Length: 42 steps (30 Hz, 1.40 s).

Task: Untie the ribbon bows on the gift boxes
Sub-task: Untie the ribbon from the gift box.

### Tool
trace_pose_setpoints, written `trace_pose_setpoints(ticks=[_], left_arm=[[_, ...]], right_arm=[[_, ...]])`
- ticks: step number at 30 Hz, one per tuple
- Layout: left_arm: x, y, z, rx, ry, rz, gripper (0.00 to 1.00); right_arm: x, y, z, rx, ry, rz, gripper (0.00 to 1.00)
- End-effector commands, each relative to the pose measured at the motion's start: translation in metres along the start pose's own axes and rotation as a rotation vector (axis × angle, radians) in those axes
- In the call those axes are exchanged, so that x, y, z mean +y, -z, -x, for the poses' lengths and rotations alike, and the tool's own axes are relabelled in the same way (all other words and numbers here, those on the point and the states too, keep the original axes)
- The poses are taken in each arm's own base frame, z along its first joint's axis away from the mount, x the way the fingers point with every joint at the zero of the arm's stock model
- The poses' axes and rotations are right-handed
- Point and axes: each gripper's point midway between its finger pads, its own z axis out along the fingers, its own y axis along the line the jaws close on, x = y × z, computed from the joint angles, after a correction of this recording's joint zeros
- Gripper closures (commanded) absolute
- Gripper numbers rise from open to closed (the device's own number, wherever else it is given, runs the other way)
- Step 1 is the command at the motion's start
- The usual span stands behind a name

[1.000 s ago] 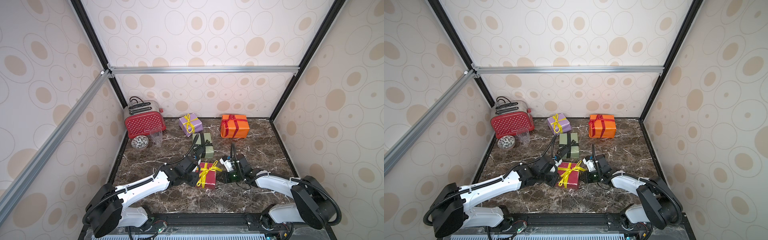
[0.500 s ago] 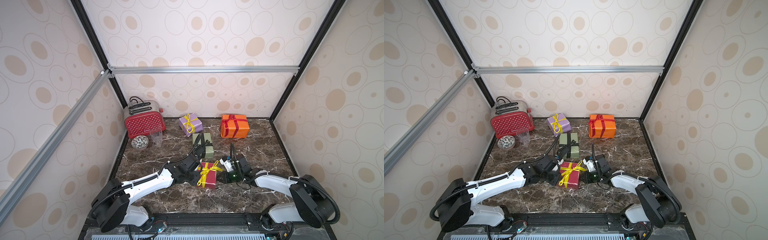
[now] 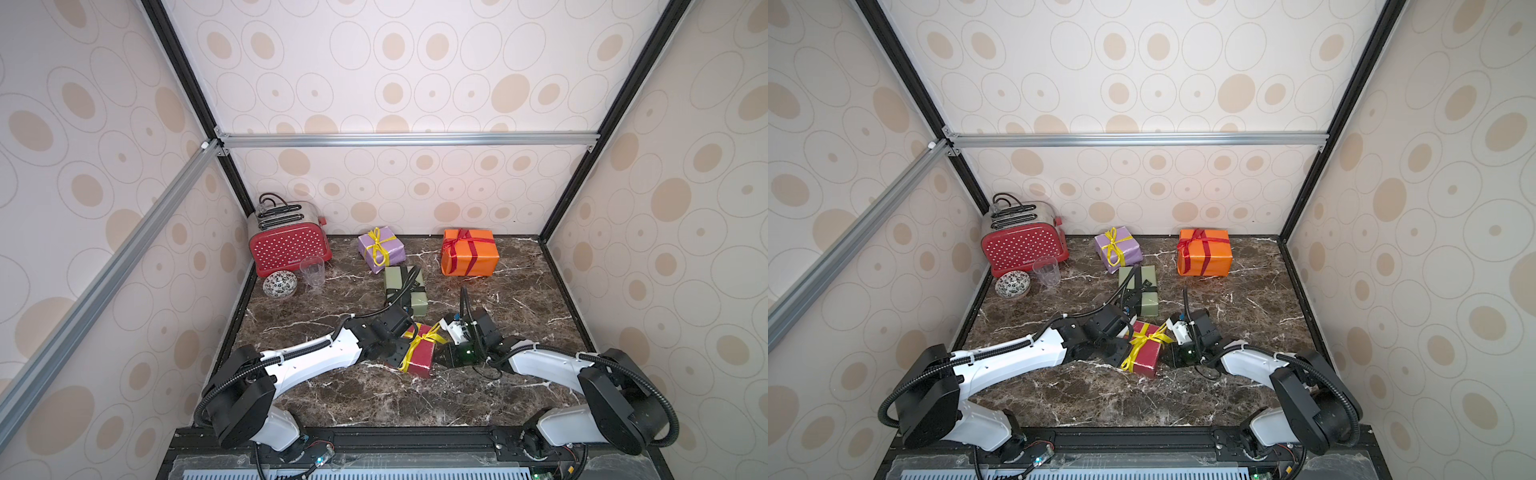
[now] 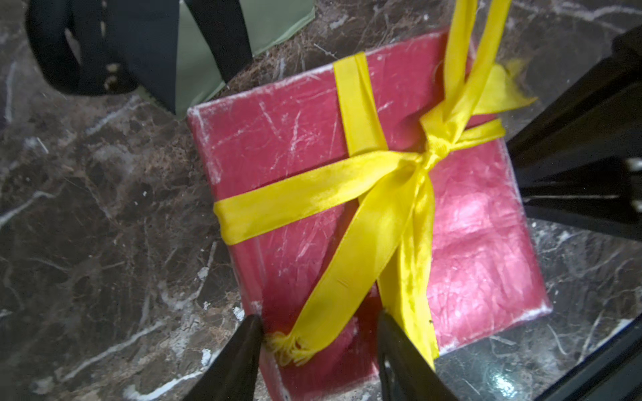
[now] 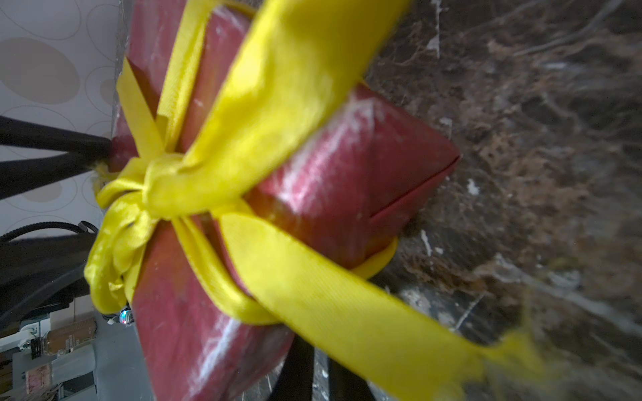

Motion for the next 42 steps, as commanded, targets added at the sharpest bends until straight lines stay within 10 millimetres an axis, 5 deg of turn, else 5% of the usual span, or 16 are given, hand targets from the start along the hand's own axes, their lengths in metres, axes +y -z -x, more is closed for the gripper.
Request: trace_pose_setpoints(ticks=[1,15,29,42], left_arm=[[-0.009,0.006,0.014,-0.023,-0.073,0.019,0.40],[-0.004,-0.002,0.021,-0.012,-0.112,0.089,0.38],[-0.018,-0.013,0.029,-0.012,-0.093,0.035,0.65],[-0.024,-0.017,0.037,-0.026,-0.088,0.009,1.00]], right_arm=[[0.011,0.000,0.010,-0.017,0.029,0.030,0.88],[0.011,0.000,0.009,-0.014,0.028,0.029,0.88],[0.010,-0.001,0.008,-0.004,0.024,0.030,0.88],[0.010,0.000,0.010,-0.013,0.027,0.020,0.89]])
